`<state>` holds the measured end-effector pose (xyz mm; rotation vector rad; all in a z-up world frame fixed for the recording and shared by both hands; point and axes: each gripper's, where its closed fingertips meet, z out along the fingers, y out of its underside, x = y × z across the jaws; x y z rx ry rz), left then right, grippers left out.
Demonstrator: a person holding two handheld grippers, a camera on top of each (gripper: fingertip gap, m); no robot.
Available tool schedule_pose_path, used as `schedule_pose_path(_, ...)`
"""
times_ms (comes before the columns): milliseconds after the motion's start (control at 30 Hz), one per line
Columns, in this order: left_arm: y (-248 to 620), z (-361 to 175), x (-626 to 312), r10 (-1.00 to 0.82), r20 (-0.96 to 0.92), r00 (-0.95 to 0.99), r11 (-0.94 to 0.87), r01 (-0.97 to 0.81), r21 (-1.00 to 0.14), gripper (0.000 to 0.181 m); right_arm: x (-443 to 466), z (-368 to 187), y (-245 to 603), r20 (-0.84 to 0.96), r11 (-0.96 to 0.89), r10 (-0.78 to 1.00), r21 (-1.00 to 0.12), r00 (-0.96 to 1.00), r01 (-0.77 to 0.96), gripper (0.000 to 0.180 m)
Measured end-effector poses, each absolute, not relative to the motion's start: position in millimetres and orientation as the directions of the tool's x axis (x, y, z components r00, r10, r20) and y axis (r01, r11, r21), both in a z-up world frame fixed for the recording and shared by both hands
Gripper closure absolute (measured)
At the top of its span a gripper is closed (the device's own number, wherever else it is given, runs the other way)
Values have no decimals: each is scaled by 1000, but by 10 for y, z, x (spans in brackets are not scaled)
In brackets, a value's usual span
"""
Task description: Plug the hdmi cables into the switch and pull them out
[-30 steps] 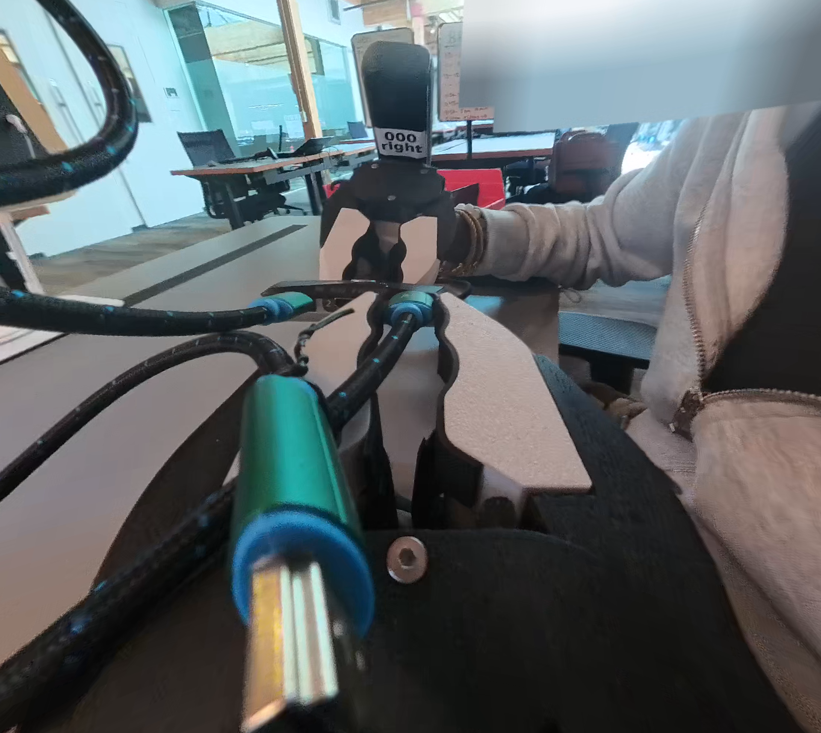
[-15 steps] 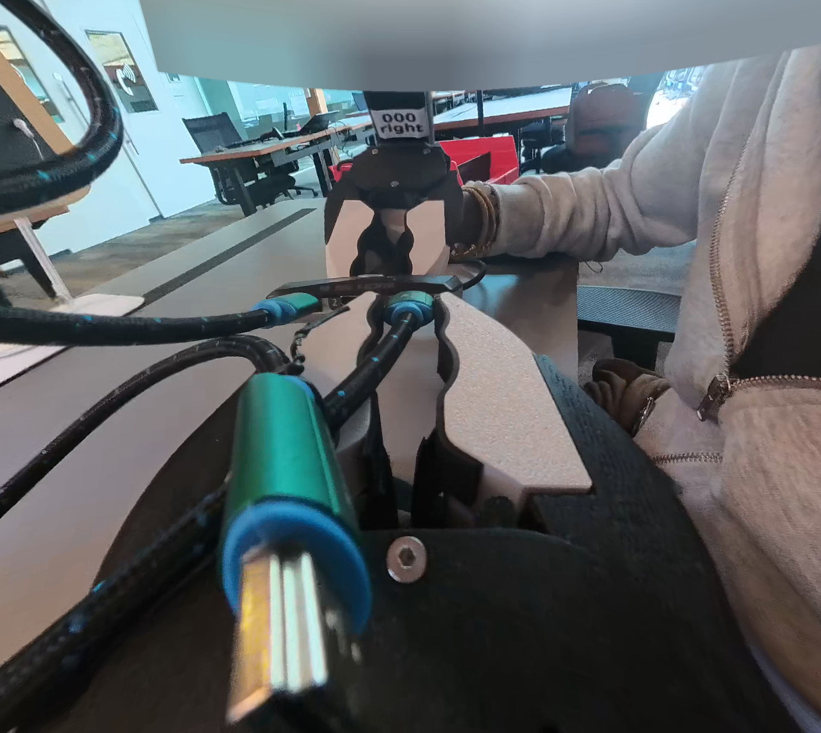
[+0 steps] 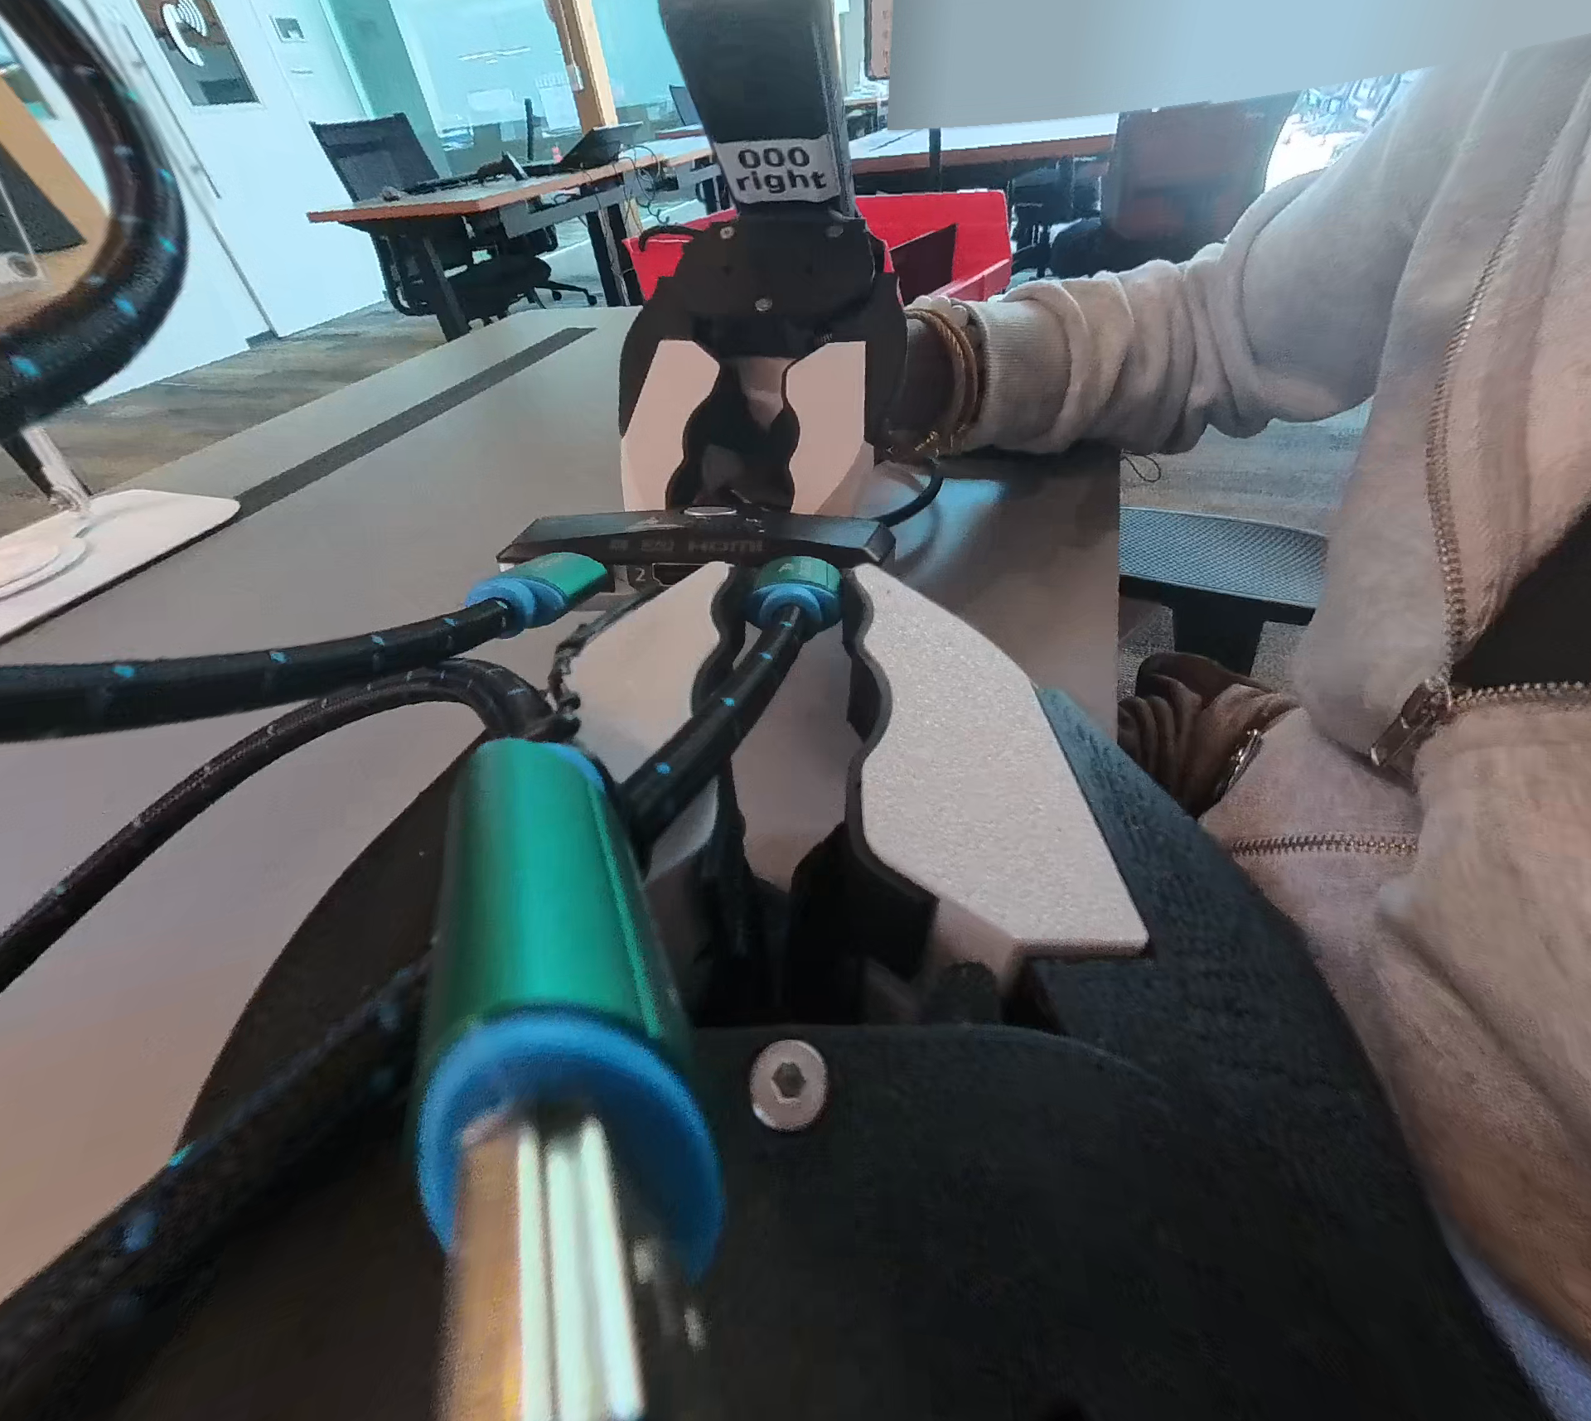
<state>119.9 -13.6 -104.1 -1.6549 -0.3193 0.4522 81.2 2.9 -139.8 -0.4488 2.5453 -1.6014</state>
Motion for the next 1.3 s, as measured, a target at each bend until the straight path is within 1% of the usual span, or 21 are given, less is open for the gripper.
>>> schedule_pose_path(133, -142, -1034, 1175, 466, -101, 879, -133, -43, -990, 160, 790, -1398, 23, 73, 404, -292, -895, -954, -192, 141)
schedule_pose_path(200, -154, -1034, 1149, 476, -129, 870, -160, -58, -985, 157, 780, -1349, 6, 106, 391, -280, -895, -954, -214, 141)
schedule_pose_path(233, -161, -982, 1148, 473, -141, 870, -137, -86, -987, 157, 781, -1298, -1, 124, 377, -275, -898, -953, -226, 140)
schedule_pose_path(400, -306, -566, 1145, 547, -148, 824, 103, -241, -965, 142, 596, -929, 36, 209, 272, -175, -929, -962, -251, 141)
schedule_pose_path(500, -427, -491, 1177, 582, -120, 804, 228, -303, -926, 142, 451, -595, 112, 236, 177, -89, -952, -968, -249, 141)
schedule_pose_path(567, -536, -540, 1114, 625, -45, 779, 308, -299, -903, 143, 356, -313, 189, 264, 104, -17, -959, -964, -264, 141)
schedule_pose_path(667, -784, -430, 1102, 686, 39, 726, 431, -362, -827, 148, 255, 144, 340, 274, -2, 72, -961, -959, -275, 141)
schedule_pose_path(833, -811, -441, 1080, 683, 61, 728, 447, -351, -823, 148, 147, 836, 619, 250, -155, 164, -949, -954, -275, 141)
schedule_pose_path(967, -852, -427, 1073, 681, 82, 728, 470, -349, -811, 148, 74, 1415, 852, 263, -263, 230, -910, -937, -320, 141)
schedule_pose_path(1067, -870, -431, 1052, 679, 101, 727, 480, -336, -810, 148, 37, 1844, 1098, 287, -311, 290, -874, -913, -373, 141)
schedule_pose_path(1167, -869, -422, 1069, 685, 88, 723, 475, -352, -806, 148, -33, 2149, 1448, 346, -293, 404, -828, -847, -478, 141)
schedule_pose_path(1300, -879, -413, 1088, 697, 77, 712, 469, -372, -801, 149, -152, 2324, 2078, 426, -180, 574, -768, -700, -615, 141)
